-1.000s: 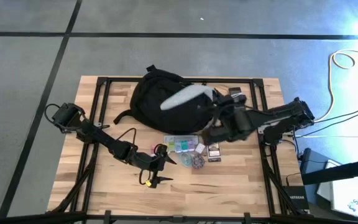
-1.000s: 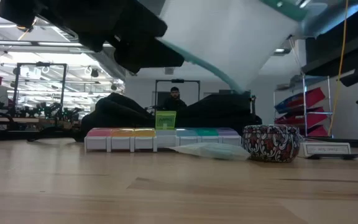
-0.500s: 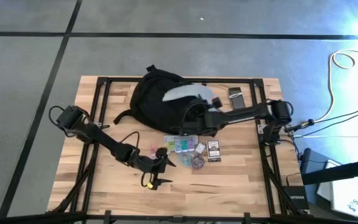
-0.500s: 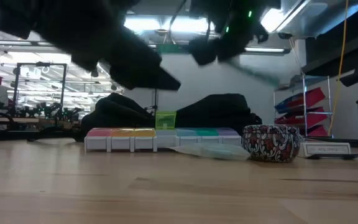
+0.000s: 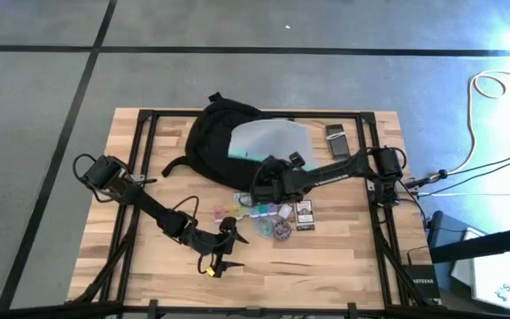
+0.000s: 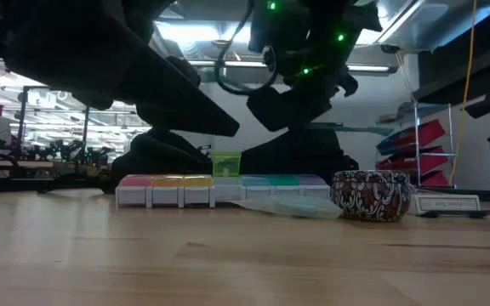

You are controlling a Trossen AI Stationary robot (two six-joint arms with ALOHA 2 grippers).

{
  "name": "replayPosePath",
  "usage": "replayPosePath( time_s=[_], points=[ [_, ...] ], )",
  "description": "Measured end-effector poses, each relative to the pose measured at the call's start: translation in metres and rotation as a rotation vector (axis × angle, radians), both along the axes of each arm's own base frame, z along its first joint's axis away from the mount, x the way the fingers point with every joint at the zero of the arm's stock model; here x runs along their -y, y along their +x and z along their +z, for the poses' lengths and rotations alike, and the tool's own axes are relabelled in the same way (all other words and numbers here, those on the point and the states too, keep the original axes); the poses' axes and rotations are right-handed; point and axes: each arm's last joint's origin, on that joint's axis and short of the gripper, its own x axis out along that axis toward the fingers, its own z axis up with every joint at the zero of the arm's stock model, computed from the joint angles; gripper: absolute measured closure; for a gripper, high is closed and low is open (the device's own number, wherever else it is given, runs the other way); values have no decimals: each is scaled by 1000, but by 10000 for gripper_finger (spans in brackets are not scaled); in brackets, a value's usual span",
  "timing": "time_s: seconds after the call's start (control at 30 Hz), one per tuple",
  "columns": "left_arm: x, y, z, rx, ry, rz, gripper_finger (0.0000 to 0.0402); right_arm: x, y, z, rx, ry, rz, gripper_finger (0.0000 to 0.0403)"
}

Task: Unpack backpack
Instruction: Remove the items from the blue zip bag

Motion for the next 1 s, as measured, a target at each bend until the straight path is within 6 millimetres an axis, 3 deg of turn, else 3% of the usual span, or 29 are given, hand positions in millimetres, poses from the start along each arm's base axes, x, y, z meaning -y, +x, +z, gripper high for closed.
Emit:
replayPosePath(
  time_s=[0.23,0.33,0.43,0.77,0.87,1.0],
  points=[
    [0,0,0,0,1,1,86,-53,-8,0,6,37,132,400],
    [0,0,0,1,-1,0,86,-66,-13,1,36,-1,139,383],
    [0,0,0,5,-5,1,86,-66,-13,1,51,2,126,339],
    [-1,1,0,3,-9,4,86,-58,-8,3,112,-37,87,130],
    [-1,1,0,3,-9,4,86,-46,-3,3,141,-31,53,95],
    [-1,1,0,2,-8,4,86,-27,4,2,159,40,8,77]
  ],
)
